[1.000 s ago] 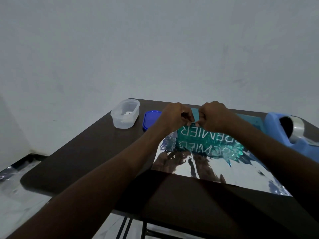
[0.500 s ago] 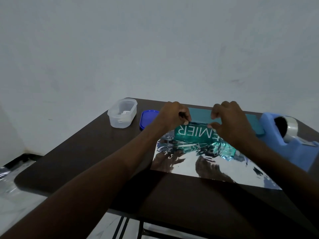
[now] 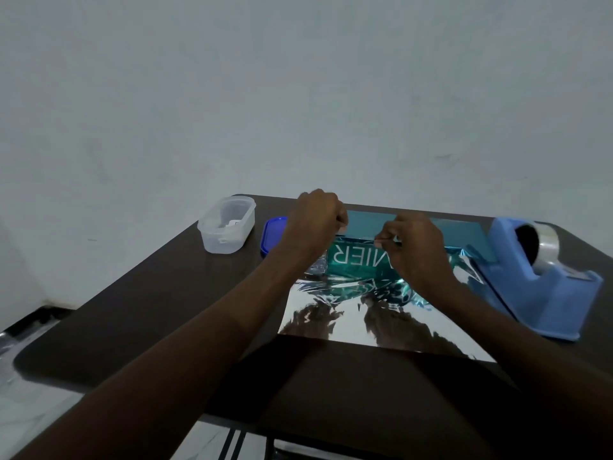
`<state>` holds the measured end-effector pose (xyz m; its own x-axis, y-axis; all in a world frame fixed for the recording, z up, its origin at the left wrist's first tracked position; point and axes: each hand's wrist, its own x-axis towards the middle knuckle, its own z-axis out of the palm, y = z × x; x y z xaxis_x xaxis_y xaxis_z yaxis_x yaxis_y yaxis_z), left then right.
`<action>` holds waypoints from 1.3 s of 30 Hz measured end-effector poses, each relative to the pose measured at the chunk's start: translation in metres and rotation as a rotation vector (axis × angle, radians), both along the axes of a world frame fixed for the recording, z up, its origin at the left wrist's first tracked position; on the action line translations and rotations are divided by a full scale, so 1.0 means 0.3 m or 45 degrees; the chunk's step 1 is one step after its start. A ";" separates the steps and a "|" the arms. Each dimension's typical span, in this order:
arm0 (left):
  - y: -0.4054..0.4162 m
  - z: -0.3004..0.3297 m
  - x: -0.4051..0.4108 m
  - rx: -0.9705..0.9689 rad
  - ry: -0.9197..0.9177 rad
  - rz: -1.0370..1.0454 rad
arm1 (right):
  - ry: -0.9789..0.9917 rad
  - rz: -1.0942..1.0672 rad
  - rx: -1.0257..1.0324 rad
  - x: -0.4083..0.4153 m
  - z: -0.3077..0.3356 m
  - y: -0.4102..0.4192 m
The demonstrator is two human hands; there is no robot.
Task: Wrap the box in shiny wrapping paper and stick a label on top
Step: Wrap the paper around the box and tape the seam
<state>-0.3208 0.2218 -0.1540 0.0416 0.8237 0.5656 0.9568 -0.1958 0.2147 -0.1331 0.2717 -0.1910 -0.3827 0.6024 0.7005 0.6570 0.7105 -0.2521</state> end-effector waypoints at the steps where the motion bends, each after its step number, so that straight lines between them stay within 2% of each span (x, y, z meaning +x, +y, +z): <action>1: -0.003 0.004 0.012 0.083 -0.021 0.009 | 0.006 -0.001 -0.007 0.001 0.000 0.002; 3: -0.017 0.010 0.064 0.131 -0.054 -0.046 | -0.007 -0.015 -0.005 0.004 0.000 0.008; 7: -0.020 -0.022 0.121 0.055 0.176 -0.018 | -0.016 -0.034 -0.003 0.006 0.000 0.005; 13: -0.037 -0.039 0.084 0.088 0.303 0.050 | -0.017 0.001 0.004 0.017 -0.008 -0.006; 17: -0.034 -0.039 0.087 0.126 0.242 0.110 | -0.025 0.000 0.017 0.017 -0.009 -0.004; 20: -0.024 -0.042 0.142 0.160 0.164 0.024 | -0.029 -0.026 0.008 0.017 -0.007 0.002; 27: -0.003 -0.074 0.124 0.131 0.175 0.000 | -0.030 -0.015 0.019 0.053 -0.002 -0.002; 31: -0.007 -0.081 0.084 0.110 0.037 -0.031 | -0.043 -0.073 0.010 0.097 -0.005 -0.005; 35: -0.009 -0.058 0.086 0.061 0.167 0.056 | -0.193 -0.138 0.107 0.117 -0.018 -0.024; 37: 0.008 -0.028 0.101 0.062 0.177 0.093 | -0.105 -0.137 0.051 0.130 -0.008 -0.061; 39: 0.045 0.010 0.117 0.057 0.050 0.067 | 0.158 -0.214 -0.067 0.134 -0.006 -0.098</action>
<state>-0.2858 0.2353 -0.1511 0.0217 0.7994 0.6004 0.9736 -0.1533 0.1689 -0.0930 0.2424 -0.1928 -0.1865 0.6877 0.7016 0.7268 0.5771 -0.3725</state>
